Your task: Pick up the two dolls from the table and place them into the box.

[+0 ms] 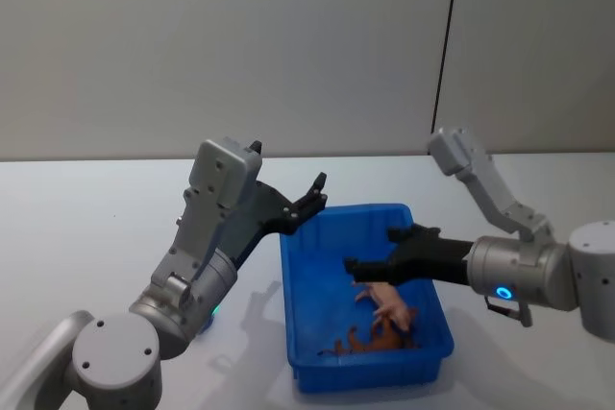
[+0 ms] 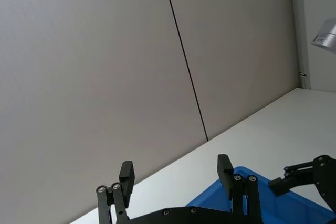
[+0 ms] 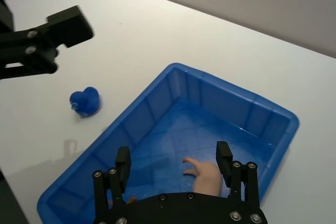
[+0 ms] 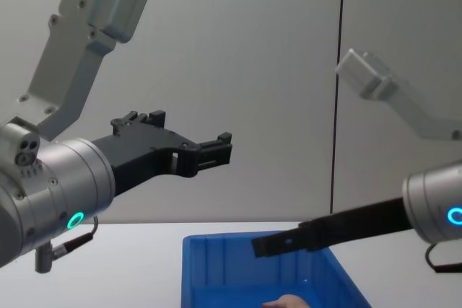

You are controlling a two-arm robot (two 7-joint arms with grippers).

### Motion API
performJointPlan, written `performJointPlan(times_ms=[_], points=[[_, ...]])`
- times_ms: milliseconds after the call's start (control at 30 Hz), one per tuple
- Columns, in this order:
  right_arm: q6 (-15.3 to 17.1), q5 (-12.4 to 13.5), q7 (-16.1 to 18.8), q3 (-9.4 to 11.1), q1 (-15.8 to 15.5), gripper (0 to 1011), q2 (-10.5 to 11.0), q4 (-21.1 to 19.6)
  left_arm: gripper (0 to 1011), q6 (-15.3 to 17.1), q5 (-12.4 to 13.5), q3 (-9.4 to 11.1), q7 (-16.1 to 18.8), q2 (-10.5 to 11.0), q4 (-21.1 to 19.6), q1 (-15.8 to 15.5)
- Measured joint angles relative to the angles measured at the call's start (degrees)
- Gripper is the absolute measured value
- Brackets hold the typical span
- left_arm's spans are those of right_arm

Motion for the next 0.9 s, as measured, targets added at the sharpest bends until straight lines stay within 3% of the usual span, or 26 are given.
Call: performJointPlan(times_ms=[567,900], points=[[0.5,7.1,-10.6,3.5,-2.2,1001,1.8,-2.1,1001,0.0,0.0,0.0,0.0,0.0,0.0,0.0],[-2.3,13.4,-17.8,6.7,-4.6,1001,3.5,-3.9,1001,0.0,0.0,0.0,0.0,0.0,0.0,0.0]])
